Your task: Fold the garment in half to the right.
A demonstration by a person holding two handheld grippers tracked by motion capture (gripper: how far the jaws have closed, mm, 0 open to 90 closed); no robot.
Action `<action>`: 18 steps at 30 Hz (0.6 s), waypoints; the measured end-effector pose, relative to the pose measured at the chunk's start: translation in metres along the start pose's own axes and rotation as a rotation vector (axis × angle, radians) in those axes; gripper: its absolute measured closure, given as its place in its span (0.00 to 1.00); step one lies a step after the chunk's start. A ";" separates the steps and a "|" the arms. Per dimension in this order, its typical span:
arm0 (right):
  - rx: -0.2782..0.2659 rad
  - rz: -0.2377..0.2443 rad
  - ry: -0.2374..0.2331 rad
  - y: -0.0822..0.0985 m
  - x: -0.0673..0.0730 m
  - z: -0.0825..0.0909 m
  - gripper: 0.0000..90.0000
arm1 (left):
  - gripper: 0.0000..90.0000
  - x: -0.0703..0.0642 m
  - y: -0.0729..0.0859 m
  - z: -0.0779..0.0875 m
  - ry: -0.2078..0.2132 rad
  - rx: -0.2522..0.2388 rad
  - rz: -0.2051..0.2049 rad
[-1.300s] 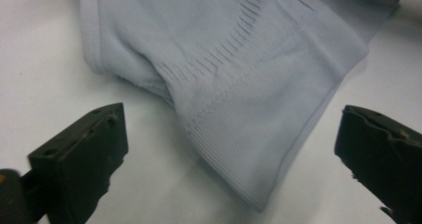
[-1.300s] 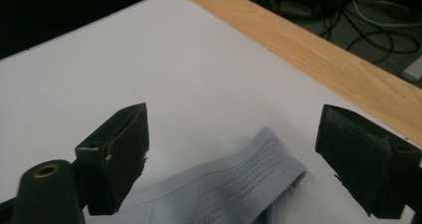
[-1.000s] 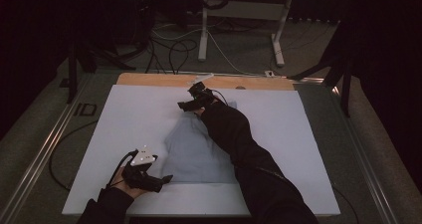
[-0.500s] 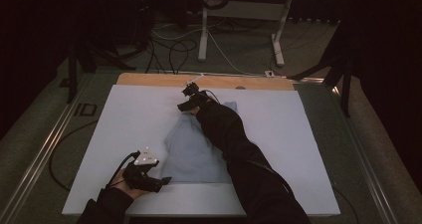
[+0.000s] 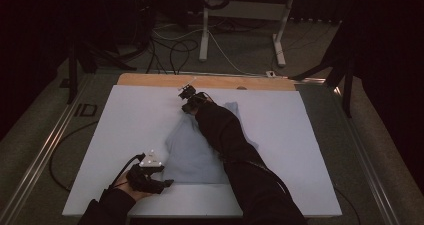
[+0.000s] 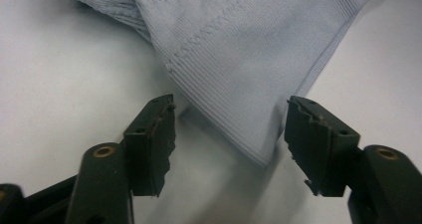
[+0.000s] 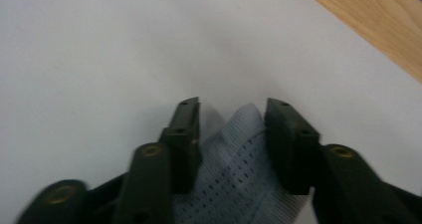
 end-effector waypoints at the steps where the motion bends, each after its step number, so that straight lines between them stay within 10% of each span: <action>1: 0.000 0.000 0.000 0.000 0.000 0.000 0.72 | 0.44 0.000 0.000 0.000 0.000 0.000 0.000; 5: 0.008 0.050 0.025 -0.003 0.001 0.005 0.94 | 0.49 -0.003 -0.002 -0.001 -0.001 0.003 -0.010; 18: -0.013 0.058 0.013 -0.006 0.001 0.018 0.97 | 0.77 -0.008 -0.008 -0.005 0.002 0.001 -0.022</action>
Point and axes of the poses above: each handheld gripper's, and its own axes: z roughly backward along the jaws, y roughly out of its underside, x roughly to its left, the point moved 1 cm from there along -z, roughly forward along the jaws, and after that the axes turned 1 degree about x, right-handed, at the moved point
